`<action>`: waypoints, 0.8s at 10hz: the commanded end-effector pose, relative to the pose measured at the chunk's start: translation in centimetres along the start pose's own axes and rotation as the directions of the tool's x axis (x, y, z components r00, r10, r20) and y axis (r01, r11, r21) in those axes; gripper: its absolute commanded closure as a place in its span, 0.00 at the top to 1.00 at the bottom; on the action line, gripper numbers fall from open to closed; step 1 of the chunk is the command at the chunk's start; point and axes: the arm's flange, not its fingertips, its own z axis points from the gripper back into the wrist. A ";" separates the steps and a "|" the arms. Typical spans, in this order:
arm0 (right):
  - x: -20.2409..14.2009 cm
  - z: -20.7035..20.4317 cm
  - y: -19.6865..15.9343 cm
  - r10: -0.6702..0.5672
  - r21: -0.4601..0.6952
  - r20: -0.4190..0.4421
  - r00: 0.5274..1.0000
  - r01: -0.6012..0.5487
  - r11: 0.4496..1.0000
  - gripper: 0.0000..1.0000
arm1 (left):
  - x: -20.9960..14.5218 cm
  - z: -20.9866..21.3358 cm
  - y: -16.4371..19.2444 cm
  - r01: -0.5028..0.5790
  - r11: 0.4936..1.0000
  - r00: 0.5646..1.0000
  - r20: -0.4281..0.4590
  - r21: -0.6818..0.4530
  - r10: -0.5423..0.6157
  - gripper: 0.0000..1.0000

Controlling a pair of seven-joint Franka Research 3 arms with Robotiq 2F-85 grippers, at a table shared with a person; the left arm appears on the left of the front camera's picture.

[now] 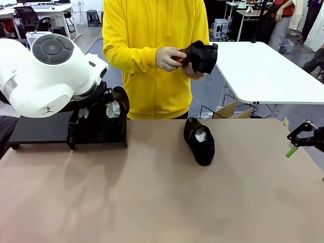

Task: Organize the shoes by placing them on the stand.
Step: Pick up one Shoe and place it in the middle of the table.

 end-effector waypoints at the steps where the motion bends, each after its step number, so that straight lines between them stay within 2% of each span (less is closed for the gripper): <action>1: 0.0 0.0 0.0 0.018 -0.001 -0.004 1.000 -0.018 1.000 1.00 | 0.1 -0.1 -0.5 -0.002 1.000 1.000 0.016 0.015 0.002 0.73; 3: 0.0 0.0 0.0 0.018 -0.001 -0.004 1.000 -0.018 1.000 1.00 | 0.1 -0.1 -0.1 0.003 1.000 1.000 0.000 0.002 -0.003 0.73; 4: 0.0 0.0 0.0 0.018 -0.001 -0.004 1.000 -0.018 1.000 1.00 | -0.6 4.2 -0.2 -0.025 0.999 1.000 0.013 -0.020 0.025 0.73; 5: 0.0 0.0 0.0 0.018 -0.001 -0.004 1.000 -0.018 1.000 1.00 | -0.9 8.0 0.0 -0.078 0.997 0.997 0.028 0.023 0.078 0.73; 7: 0.0 0.0 0.0 0.018 -0.001 -0.004 1.000 -0.018 1.000 1.00 | -1.1 13.3 1.4 -0.089 0.995 0.995 -0.046 0.034 0.091 0.73; 8: 0.0 0.0 0.0 0.018 -0.001 -0.004 1.000 -0.018 1.000 1.00 | -1.5 15.1 2.6 -0.092 0.996 0.984 -0.156 -0.003 0.091 0.73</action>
